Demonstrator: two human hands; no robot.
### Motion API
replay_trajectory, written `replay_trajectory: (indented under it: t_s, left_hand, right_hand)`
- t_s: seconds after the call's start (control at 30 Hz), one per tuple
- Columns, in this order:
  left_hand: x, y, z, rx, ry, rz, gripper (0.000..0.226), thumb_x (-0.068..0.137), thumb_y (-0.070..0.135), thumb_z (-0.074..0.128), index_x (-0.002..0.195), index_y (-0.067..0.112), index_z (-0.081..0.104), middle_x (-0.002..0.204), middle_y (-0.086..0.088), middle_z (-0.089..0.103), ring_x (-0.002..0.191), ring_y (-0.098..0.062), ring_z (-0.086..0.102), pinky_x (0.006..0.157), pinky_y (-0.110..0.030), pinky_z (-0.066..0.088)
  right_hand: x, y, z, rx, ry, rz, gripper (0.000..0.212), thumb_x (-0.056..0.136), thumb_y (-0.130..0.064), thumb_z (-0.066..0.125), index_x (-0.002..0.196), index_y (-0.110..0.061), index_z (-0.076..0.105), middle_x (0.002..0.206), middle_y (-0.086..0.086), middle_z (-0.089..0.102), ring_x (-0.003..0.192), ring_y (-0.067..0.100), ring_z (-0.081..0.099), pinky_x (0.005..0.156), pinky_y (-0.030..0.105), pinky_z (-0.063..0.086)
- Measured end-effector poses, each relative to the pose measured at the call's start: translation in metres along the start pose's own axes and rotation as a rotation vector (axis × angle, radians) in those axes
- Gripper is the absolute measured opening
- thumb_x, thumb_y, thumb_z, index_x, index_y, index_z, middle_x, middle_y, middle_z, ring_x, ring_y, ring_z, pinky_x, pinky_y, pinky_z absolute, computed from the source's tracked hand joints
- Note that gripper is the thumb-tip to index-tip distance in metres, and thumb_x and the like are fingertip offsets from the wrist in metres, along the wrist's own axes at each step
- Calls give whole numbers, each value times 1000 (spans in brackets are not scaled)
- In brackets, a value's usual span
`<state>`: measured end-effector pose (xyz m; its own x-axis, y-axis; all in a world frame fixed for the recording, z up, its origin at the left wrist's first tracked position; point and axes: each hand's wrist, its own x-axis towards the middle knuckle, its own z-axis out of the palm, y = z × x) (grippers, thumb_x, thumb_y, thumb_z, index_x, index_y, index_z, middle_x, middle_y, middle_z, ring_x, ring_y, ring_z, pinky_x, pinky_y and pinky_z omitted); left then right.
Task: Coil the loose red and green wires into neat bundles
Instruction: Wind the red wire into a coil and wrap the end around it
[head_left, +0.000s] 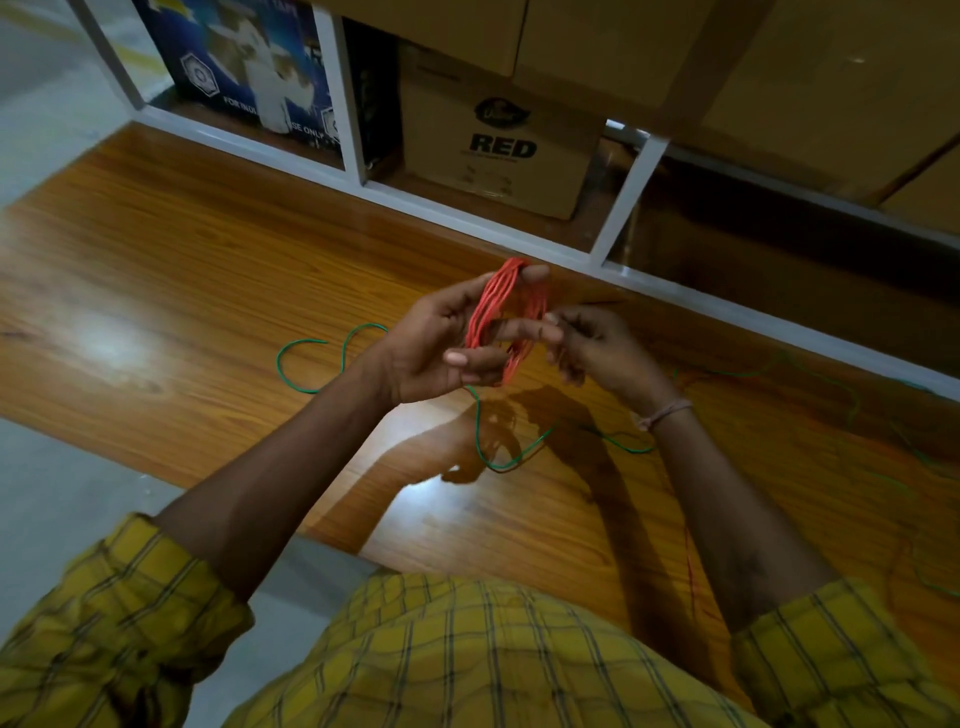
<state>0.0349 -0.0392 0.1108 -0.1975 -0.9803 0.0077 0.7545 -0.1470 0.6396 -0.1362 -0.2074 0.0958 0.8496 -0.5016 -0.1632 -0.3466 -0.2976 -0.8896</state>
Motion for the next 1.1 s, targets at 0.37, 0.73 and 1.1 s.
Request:
replay_trajectory:
  t_s: [0.37, 0.73, 1.1]
  left_hand:
    - [26, 7, -12, -48, 419, 206, 39, 115, 41, 30, 149, 29, 44, 142, -28, 56, 62, -16, 66, 61, -30, 55]
    - [26, -11, -15, 844, 630, 64, 46, 118, 39, 29, 160, 22, 23, 145, -20, 51, 64, -27, 75, 76, -53, 64]
    - [2, -3, -7, 645, 199, -176, 45, 118, 39, 27, 158, 21, 33, 122, -34, 67, 52, -19, 49, 53, -28, 43]
  right_hand:
    - [-45, -13, 10, -51, -560, 162, 33, 111, -23, 54, 142, -22, 66, 89, 20, 78, 67, 27, 77, 60, 30, 58]
    - [-40, -42, -22, 87, -703, 42, 26, 103, -8, 62, 128, -1, 68, 84, 16, 77, 70, 28, 75, 68, 40, 61]
    - [-15, -34, -63, 538, -246, -107, 14, 101, -15, 59, 100, -4, 69, 58, -1, 53, 38, 3, 39, 46, 21, 44]
